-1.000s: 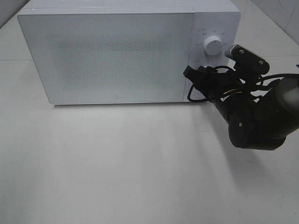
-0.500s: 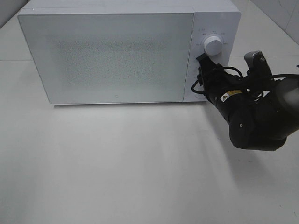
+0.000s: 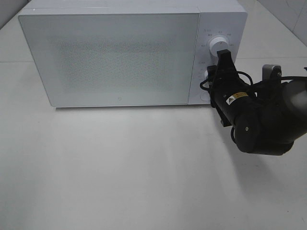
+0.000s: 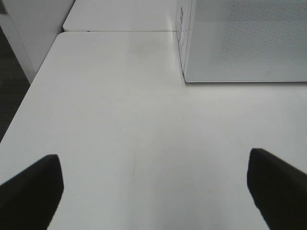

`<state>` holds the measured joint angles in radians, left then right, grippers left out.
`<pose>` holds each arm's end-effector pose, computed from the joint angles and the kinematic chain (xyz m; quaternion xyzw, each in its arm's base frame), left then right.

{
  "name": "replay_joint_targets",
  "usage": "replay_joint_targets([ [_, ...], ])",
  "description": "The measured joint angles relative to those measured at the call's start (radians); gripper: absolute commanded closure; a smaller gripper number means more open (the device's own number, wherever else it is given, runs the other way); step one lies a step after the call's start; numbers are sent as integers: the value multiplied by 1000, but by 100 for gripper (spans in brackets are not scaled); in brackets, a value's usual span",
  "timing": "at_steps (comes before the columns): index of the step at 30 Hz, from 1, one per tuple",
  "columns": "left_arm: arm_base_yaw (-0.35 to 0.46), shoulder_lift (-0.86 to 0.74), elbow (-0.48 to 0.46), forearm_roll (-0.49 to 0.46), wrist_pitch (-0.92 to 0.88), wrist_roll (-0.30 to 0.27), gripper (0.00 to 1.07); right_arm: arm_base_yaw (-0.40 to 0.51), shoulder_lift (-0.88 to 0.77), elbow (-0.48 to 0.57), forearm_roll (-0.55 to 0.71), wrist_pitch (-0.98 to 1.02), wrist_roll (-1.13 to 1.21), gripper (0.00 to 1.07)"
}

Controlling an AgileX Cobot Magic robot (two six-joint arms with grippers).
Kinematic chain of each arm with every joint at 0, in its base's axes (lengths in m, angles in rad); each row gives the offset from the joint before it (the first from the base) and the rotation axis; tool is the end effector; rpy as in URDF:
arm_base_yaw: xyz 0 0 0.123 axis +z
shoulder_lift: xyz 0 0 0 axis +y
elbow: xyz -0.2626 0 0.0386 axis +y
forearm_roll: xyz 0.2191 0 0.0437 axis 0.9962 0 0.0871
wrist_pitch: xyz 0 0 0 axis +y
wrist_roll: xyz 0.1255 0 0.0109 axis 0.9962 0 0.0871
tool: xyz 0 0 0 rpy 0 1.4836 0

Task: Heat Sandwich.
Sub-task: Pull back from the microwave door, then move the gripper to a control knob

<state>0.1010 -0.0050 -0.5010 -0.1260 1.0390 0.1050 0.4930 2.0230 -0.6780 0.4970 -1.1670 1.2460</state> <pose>0.0221 -0.0115 0.2510 0.0036 0.8442 -0.0079 0.5359 0.3373 0.1185 0.1228 0.4714 0.5833 0.4336 0.4995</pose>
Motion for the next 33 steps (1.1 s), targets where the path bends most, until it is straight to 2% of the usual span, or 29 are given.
replay_joint_targets([
  [4,0,0,0,0,0,0,9,2,0,0,8,-1,158,98],
  [12,0,0,0,0,0,0,9,2,0,0,10,-1,291,97],
  [28,0,0,0,0,0,0,9,2,0,0,9,-1,288,91],
  [33,0,0,0,0,0,0,9,2,0,0,8,-1,286,83],
])
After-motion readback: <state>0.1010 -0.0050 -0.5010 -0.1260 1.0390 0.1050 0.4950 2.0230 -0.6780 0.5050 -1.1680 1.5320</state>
